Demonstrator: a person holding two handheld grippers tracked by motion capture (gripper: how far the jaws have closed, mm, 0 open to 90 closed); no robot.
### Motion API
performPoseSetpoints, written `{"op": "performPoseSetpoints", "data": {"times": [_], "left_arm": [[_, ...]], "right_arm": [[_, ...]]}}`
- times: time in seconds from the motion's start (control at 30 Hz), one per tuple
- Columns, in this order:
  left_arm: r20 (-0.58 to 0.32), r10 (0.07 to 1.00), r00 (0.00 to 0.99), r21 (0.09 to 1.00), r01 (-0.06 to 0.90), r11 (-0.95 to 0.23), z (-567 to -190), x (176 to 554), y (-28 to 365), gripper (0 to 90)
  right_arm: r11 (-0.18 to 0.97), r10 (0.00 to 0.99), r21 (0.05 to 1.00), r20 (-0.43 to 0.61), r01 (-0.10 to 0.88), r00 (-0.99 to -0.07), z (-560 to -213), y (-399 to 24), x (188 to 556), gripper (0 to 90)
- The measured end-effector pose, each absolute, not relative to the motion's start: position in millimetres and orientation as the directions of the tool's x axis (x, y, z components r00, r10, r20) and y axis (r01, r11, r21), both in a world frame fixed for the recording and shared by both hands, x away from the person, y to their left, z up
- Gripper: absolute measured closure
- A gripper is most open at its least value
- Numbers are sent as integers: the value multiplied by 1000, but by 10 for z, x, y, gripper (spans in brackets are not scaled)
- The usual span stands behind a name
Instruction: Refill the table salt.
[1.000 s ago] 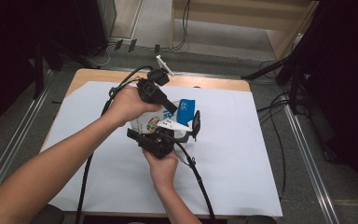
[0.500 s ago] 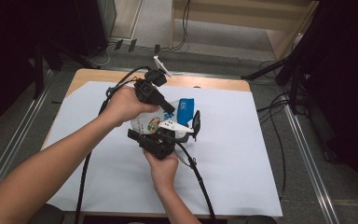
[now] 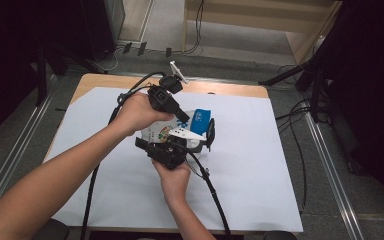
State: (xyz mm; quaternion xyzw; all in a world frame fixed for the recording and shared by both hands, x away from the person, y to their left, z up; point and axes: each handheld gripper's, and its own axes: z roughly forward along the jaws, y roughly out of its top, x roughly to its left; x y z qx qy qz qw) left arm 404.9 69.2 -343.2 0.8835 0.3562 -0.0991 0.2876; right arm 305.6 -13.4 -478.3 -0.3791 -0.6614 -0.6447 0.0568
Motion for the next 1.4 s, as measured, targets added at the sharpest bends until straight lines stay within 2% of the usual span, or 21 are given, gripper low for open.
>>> {"op": "performPoseSetpoints", "data": {"times": [0.9, 1.4], "left_arm": [[-376, 583, 720, 435, 693, -575, -3412, 4058, 691, 900], [-388, 588, 710, 425, 704, -569, -3386, 4103, 660, 900]], "right_arm": [[-119, 428, 814, 559, 569, -710, -4769, -132, 3045, 722], [-131, 412, 803, 577, 581, -705, -4745, -160, 3066, 681]]}}
